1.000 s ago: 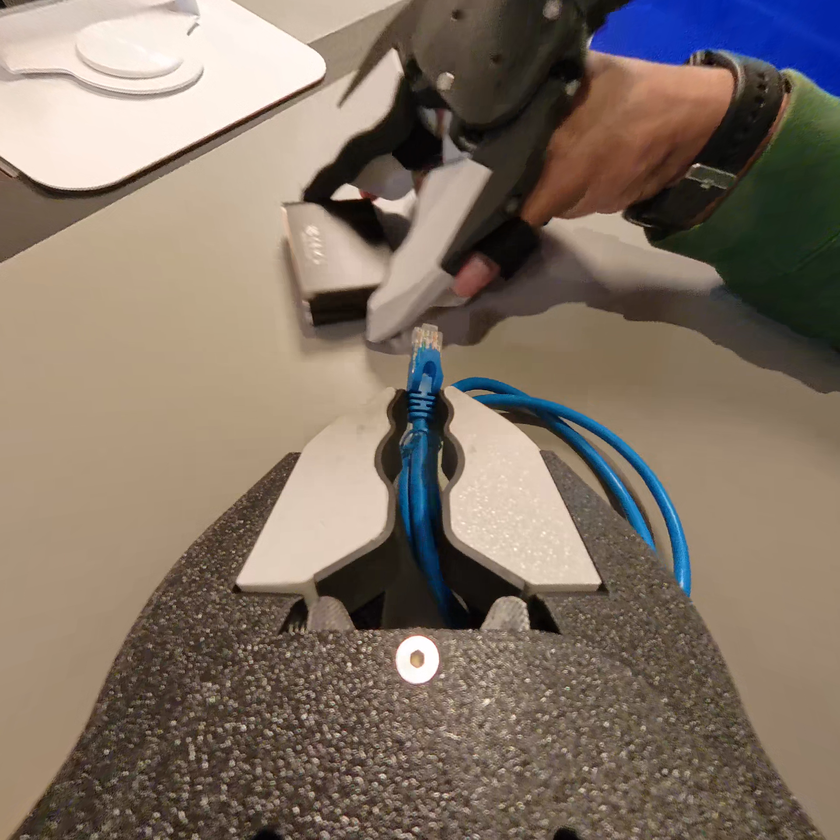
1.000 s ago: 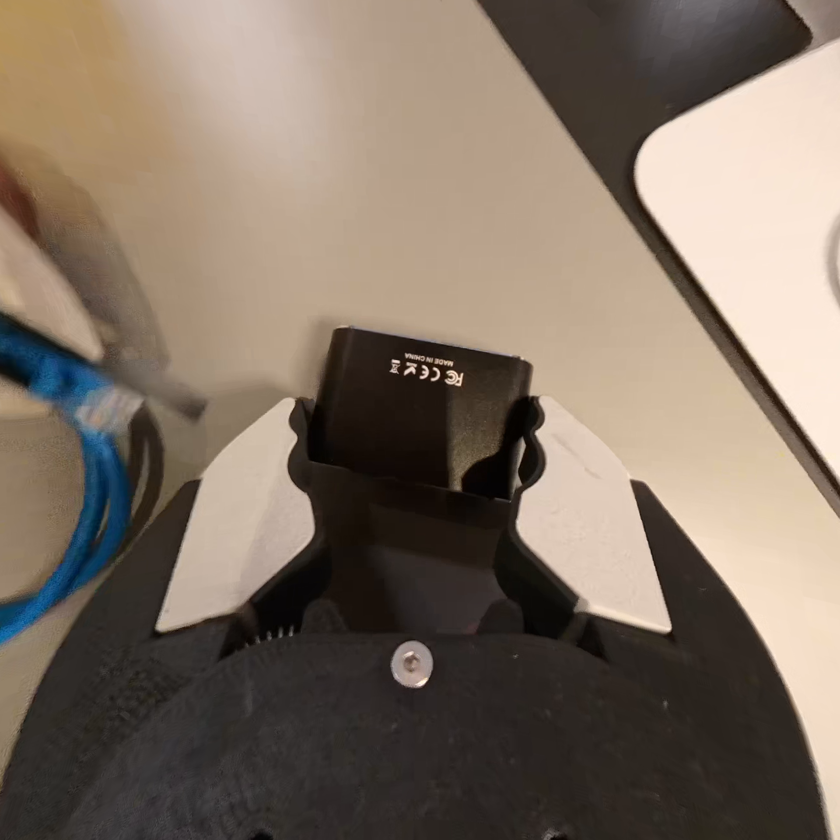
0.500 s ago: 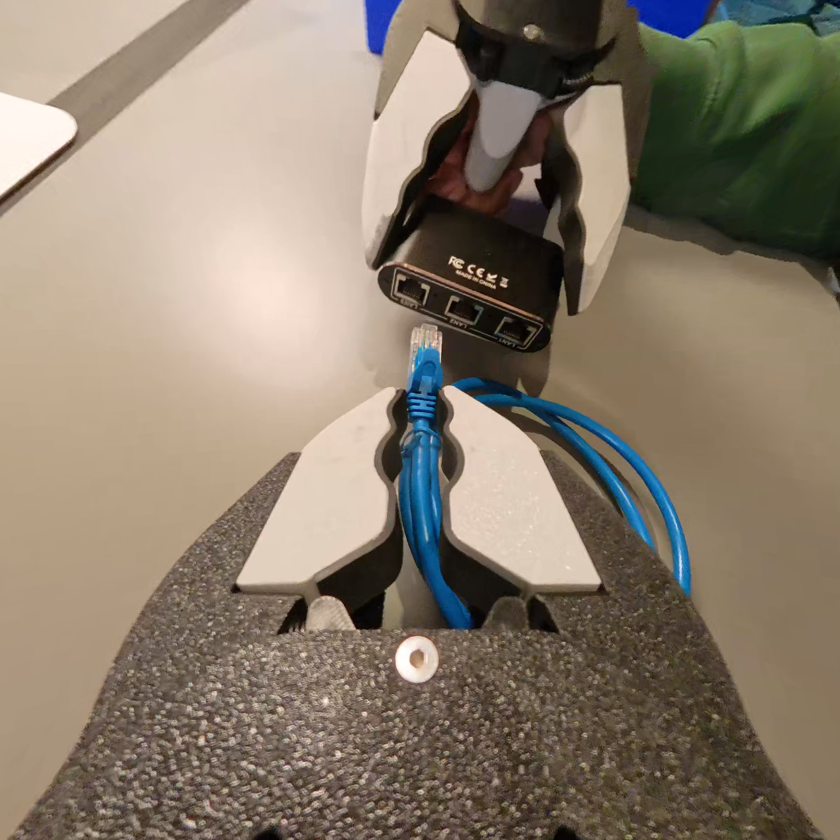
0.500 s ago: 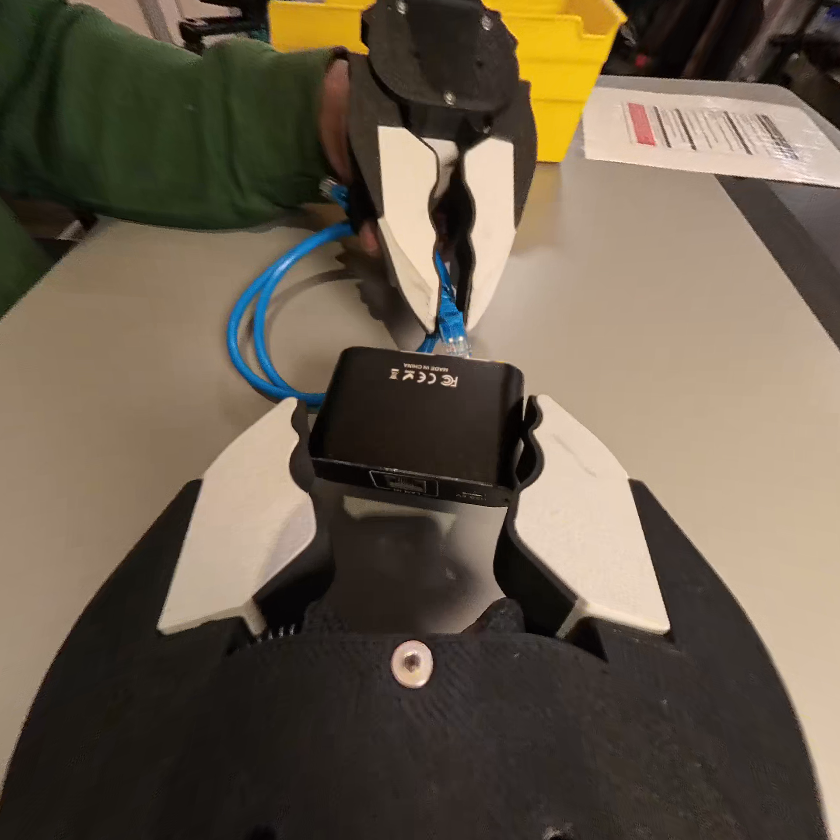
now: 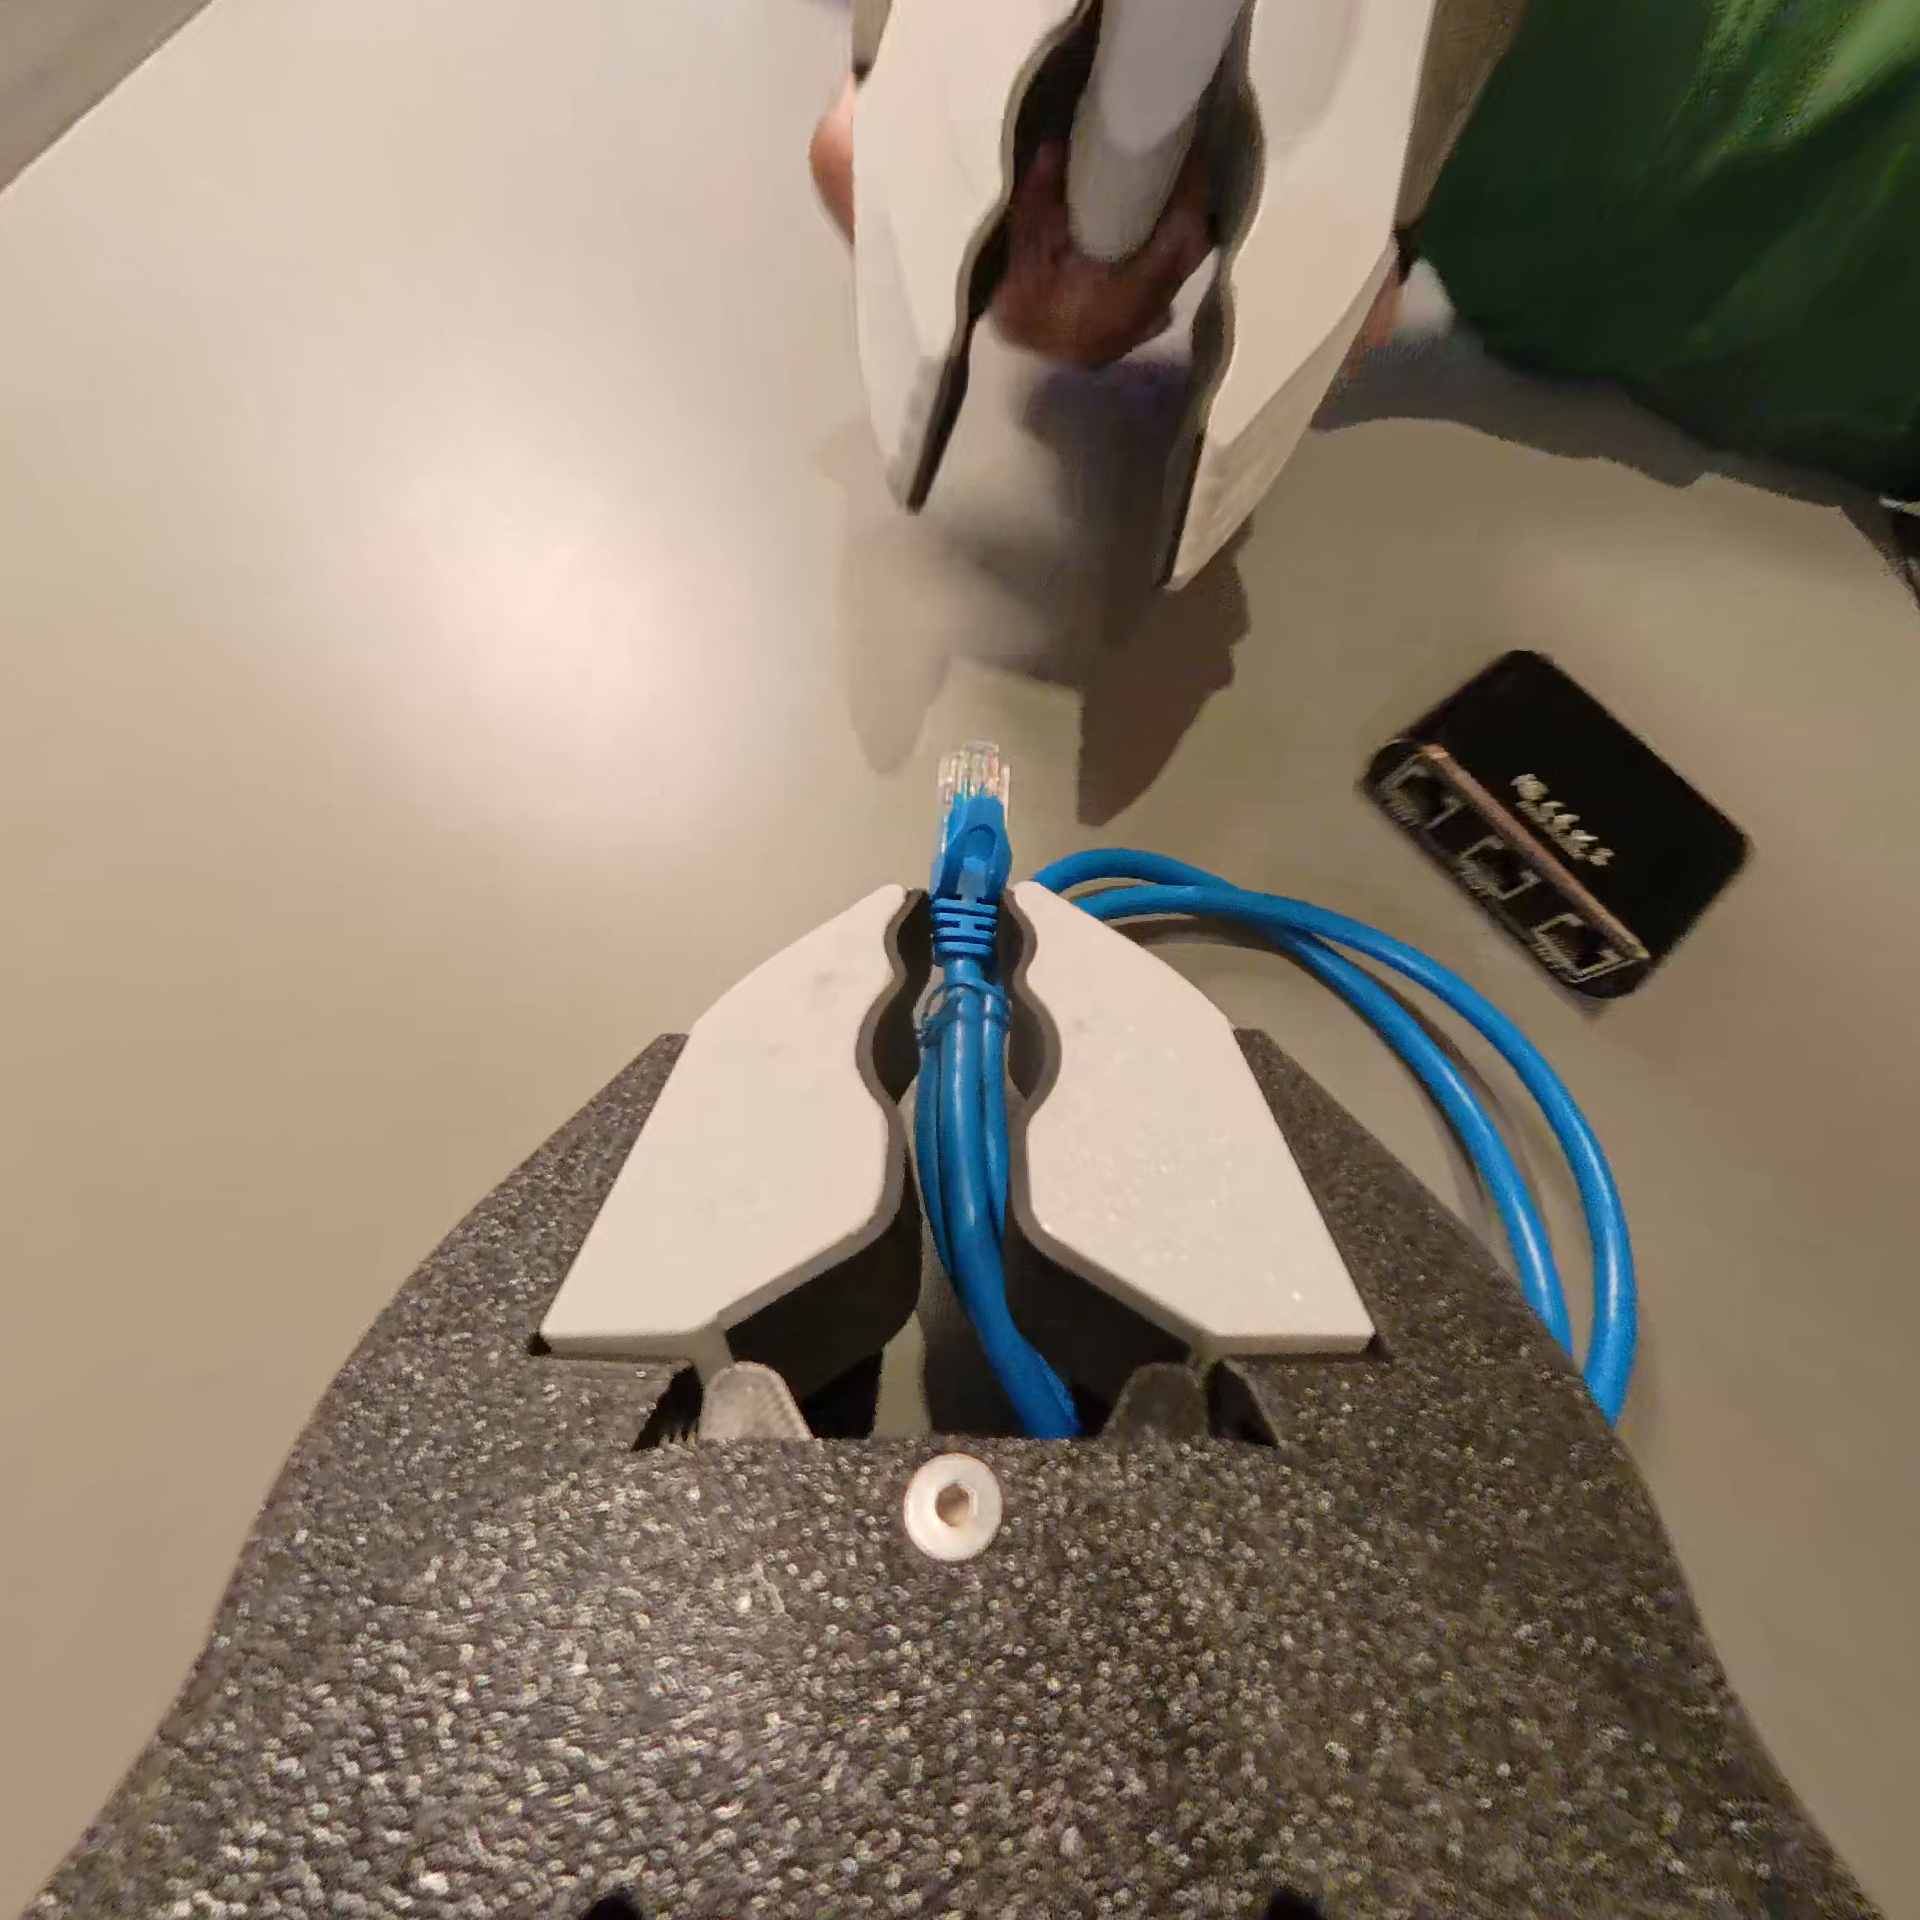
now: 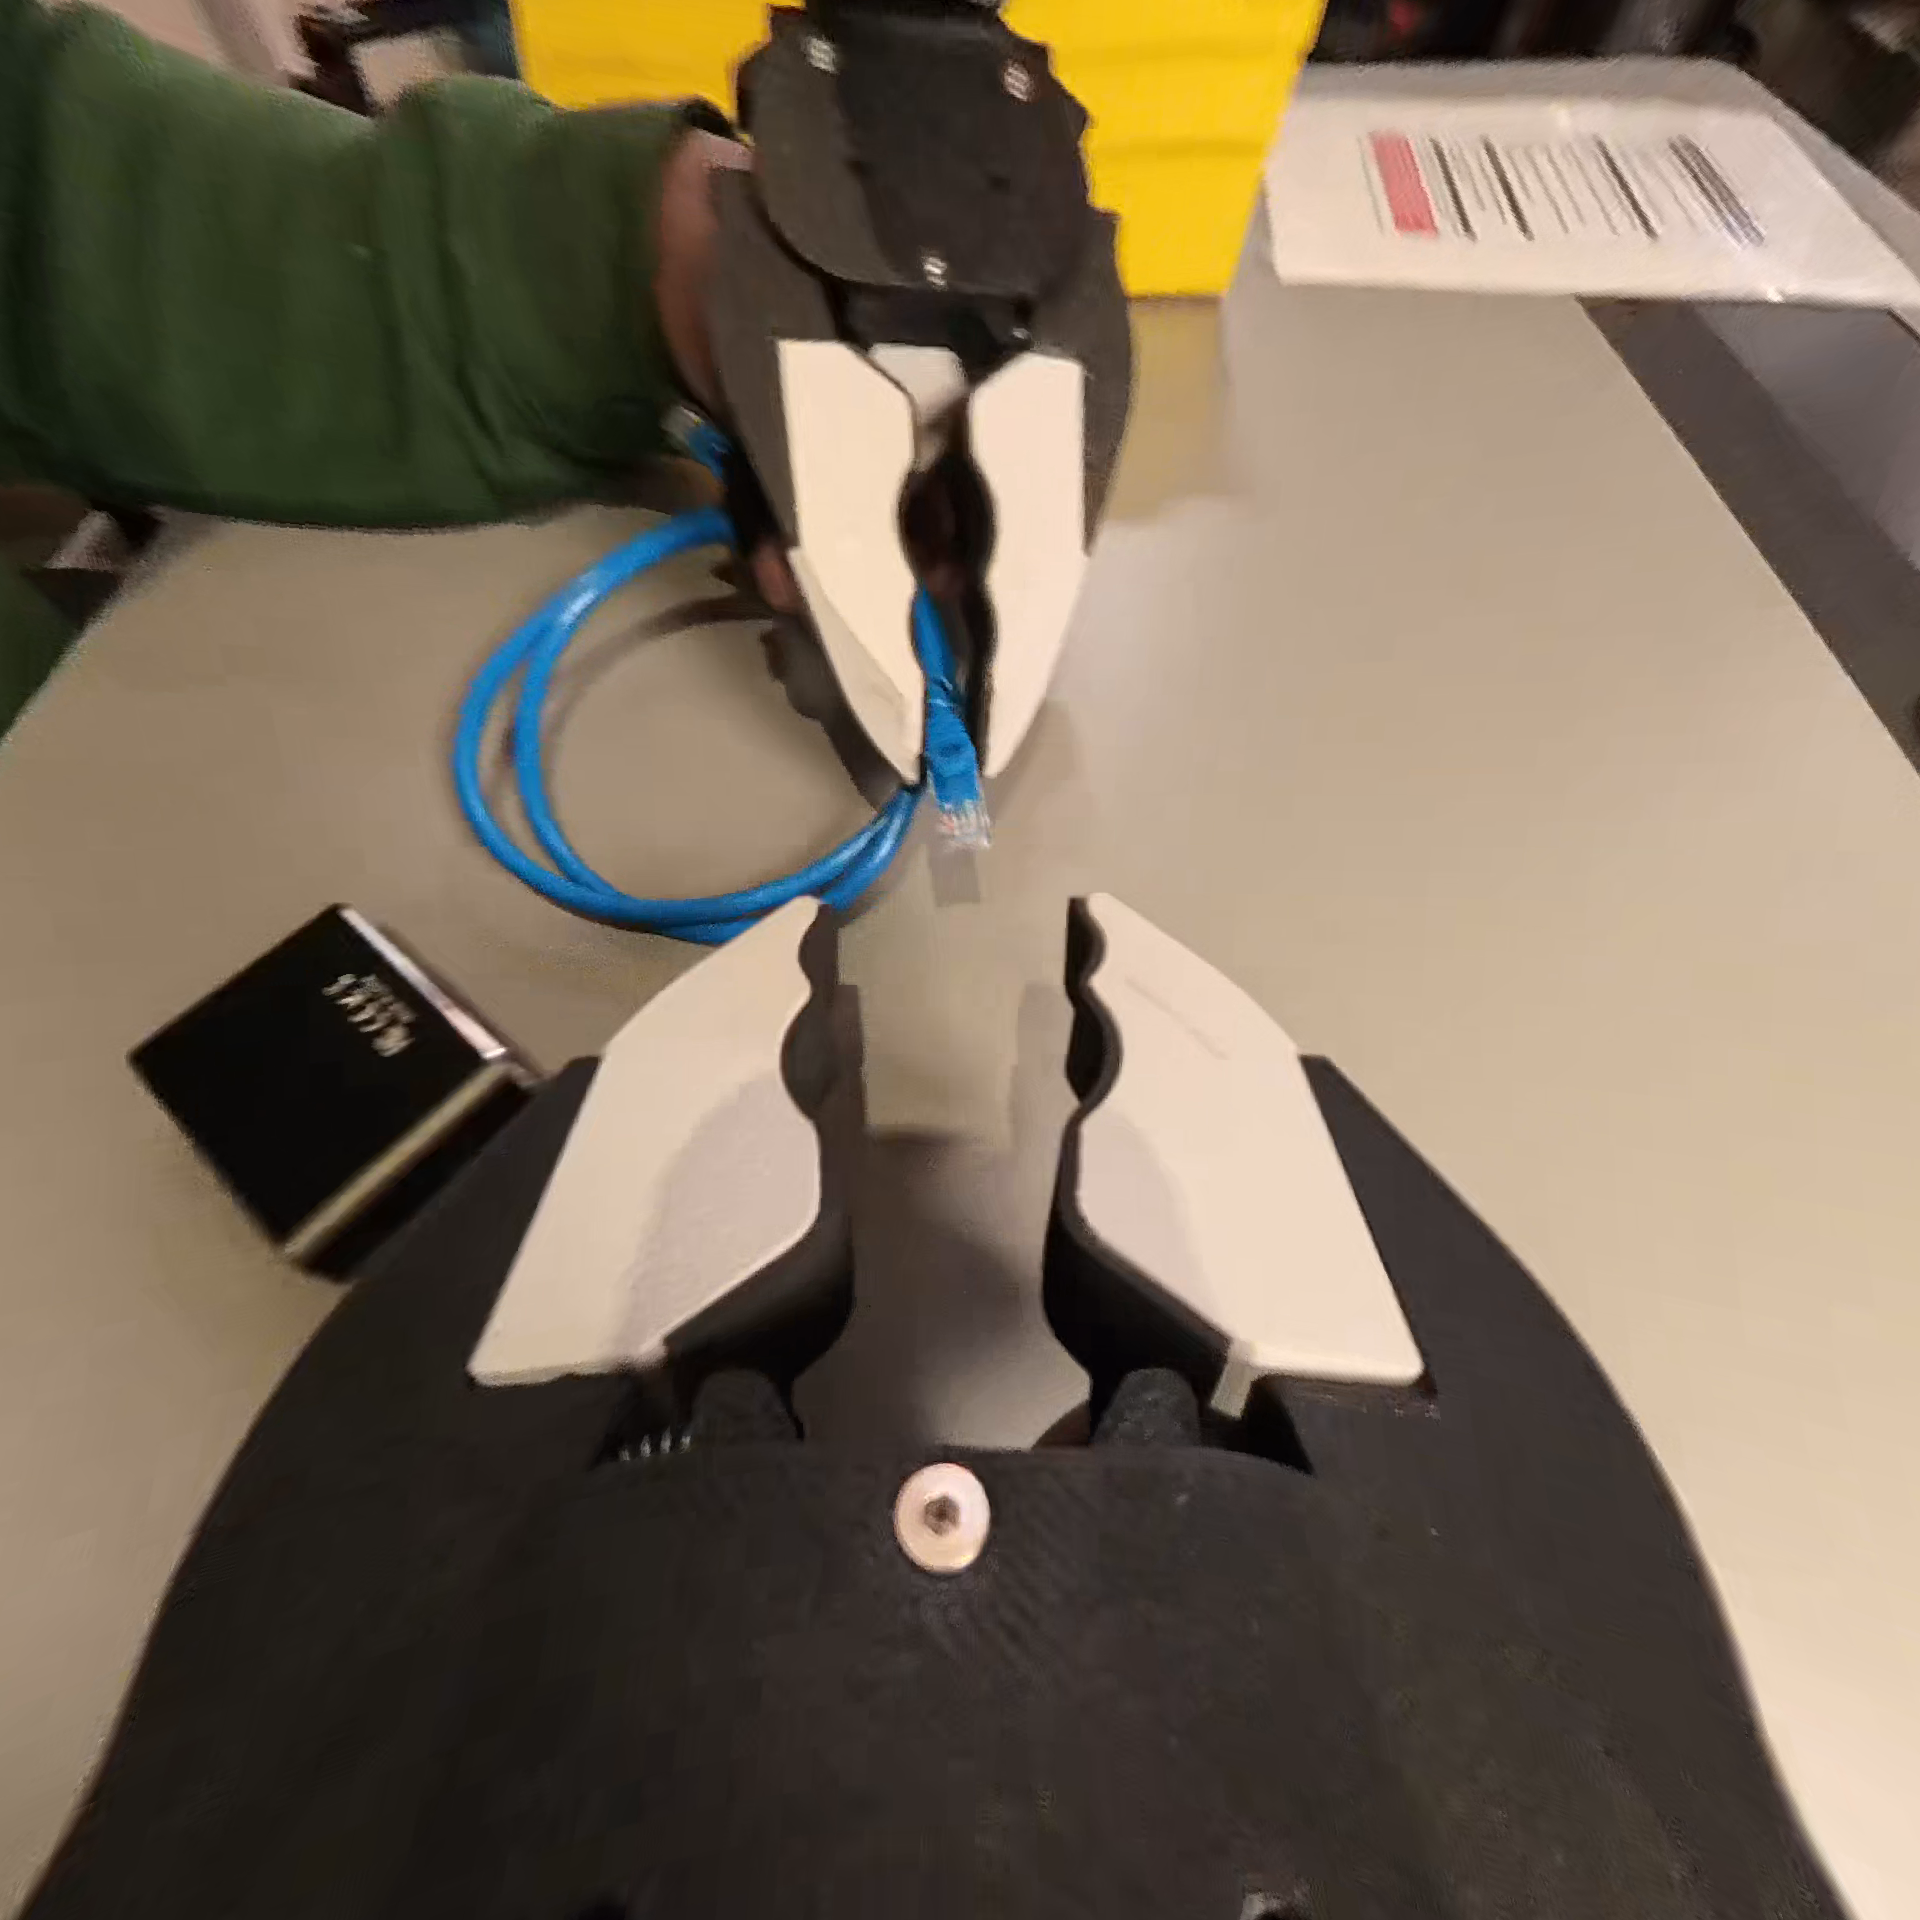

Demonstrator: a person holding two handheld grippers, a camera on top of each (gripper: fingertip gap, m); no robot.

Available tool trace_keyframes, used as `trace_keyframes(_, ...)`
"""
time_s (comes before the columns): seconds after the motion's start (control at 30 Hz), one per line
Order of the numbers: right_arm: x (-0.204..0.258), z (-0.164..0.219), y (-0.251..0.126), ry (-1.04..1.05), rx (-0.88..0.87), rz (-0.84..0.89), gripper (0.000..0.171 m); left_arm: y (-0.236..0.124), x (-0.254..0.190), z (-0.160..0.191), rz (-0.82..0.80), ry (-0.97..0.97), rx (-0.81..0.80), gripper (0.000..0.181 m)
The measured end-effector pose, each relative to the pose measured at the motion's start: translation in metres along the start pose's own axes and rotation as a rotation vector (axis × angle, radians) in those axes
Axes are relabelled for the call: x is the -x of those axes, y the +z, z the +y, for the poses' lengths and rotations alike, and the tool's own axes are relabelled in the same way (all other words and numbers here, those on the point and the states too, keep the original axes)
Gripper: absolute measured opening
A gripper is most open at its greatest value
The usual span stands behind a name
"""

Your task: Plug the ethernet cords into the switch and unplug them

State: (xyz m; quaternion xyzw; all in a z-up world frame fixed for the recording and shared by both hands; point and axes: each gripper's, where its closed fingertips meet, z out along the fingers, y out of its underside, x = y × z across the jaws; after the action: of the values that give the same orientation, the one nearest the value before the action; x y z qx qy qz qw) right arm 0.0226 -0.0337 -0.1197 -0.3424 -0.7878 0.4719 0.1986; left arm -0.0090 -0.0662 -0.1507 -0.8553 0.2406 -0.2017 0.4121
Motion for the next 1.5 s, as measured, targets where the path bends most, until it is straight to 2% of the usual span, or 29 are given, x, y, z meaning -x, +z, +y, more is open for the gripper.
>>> trace_keyframes(0.17, 0.033, 0.012, -0.015, 0.188, 0.139, 0.232, 0.061, 0.000, 0.003, 0.001, -0.016, -0.002, 0.010, 0.013)
trace_keyframes(0.33, 0.130, 0.037, -0.008, 0.434, 0.113, 0.360, 0.090, 0.002, 0.003, 0.002, -0.013, -0.004, 0.020, 0.013)
trace_keyframes(0.4, 0.161, 0.049, -0.007, 0.431, 0.155, 0.400, 0.094, 0.002, -0.003, 0.000, 0.026, -0.005, 0.011, 0.013)
trace_keyframes(0.5, 0.178, 0.061, -0.014, 0.404, 0.236, 0.478, 0.092, 0.005, -0.018, -0.003, 0.094, 0.023, 0.004, 0.013)
trace_keyframes(0.6, 0.166, 0.075, -0.019, 0.386, 0.311, 0.547, 0.084, 0.016, -0.038, -0.002, 0.154, 0.080, 0.041, 0.013)
trace_keyframes(0.8, 0.133, 0.079, -0.033, 0.352, 0.326, 0.657, 0.072, 0.032, -0.065, 0.002, 0.198, 0.120, 0.110, 0.013)
trace_keyframes(0.93, 0.135, 0.080, -0.040, 0.386, 0.302, 0.676, 0.066, 0.034, -0.076, 0.006, 0.197, 0.120, 0.132, 0.013)
trace_keyframes(1.07, 0.143, 0.078, -0.038, 0.505, 0.251, 0.629, 0.078, 0.038, -0.089, 0.008, 0.223, 0.133, 0.150, 0.013)
trace_keyframes(1.17, 0.147, 0.075, -0.037, 0.596, 0.196, 0.601, 0.093, 0.039, -0.096, 0.008, 0.241, 0.138, 0.156, 0.013)
trace_keyframes(1.23, 0.147, 0.080, -0.035, 0.620, 0.225, 0.586, 0.103, 0.041, -0.100, 0.008, 0.257, 0.144, 0.162, 0.013)
trace_keyframes(1.4, 0.142, 0.088, -0.025, 0.473, 0.366, 0.583, 0.117, 0.045, -0.114, 0.009, 0.297, 0.177, 0.176, 0.013)
trace_keyframes(1.5, 0.139, 0.086, -0.021, 0.426, 0.371, 0.520, 0.117, 0.047, -0.119, 0.008, 0.308, 0.191, 0.181, 0.013)
